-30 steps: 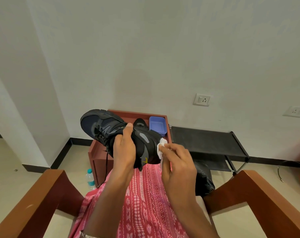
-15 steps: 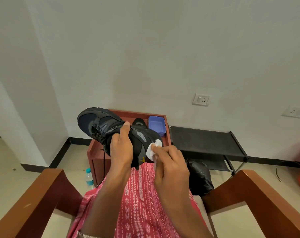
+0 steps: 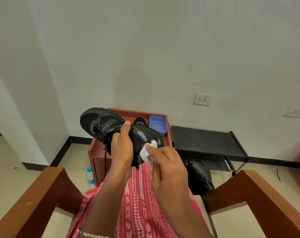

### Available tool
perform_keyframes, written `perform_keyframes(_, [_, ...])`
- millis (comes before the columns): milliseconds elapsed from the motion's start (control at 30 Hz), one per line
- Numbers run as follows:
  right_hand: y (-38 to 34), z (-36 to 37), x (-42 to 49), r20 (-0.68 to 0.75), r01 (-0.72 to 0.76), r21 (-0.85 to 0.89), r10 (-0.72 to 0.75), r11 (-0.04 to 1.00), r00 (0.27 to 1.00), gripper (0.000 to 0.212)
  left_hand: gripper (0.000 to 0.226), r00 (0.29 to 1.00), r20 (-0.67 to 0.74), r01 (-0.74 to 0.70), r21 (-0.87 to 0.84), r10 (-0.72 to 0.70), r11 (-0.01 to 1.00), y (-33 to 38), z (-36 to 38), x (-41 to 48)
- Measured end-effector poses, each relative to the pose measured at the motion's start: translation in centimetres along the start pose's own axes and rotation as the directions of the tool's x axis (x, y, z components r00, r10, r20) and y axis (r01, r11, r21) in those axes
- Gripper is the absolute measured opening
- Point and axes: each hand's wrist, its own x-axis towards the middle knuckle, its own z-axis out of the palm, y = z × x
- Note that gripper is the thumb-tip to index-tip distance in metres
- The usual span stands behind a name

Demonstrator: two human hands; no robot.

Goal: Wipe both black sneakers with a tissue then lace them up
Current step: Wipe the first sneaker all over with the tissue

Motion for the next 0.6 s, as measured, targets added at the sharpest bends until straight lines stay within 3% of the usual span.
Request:
perform_keyframes(300, [0.9,0.7,4.7,0.003,-0.027,-0.115,0.027,0.993,1.000,0.031,0.045,0.993,0.112,-0.034,0.074,0.026,0.997,-0.3,1.7,-1.8])
perform_keyframes(367, [1.1,0.7,4.6,0.033,-0.032,-0.126,0.036,0.992,0.999,0.033,0.053,0.994,0.102,-0.044,0.071,0.037,0.997,-0.4,1.8,-1.9])
perform_keyframes(433, [0.8,0.0,3.3,0.025,-0.045,-0.100,0.048,0.994,0.999,0.040,0.058,0.995,0.094,-0.035,0.068,0.028,0.997,-0.4,1.8,-1.7])
perform_keyframes(600, [-1.2,-1.3,-0.3,0.002,-0.063,0.024,0.063,0.998,0.998,0.049,0.030,1.000,0.017,-0.003,0.056,0.002,0.998,-0.2,1.4,-1.3])
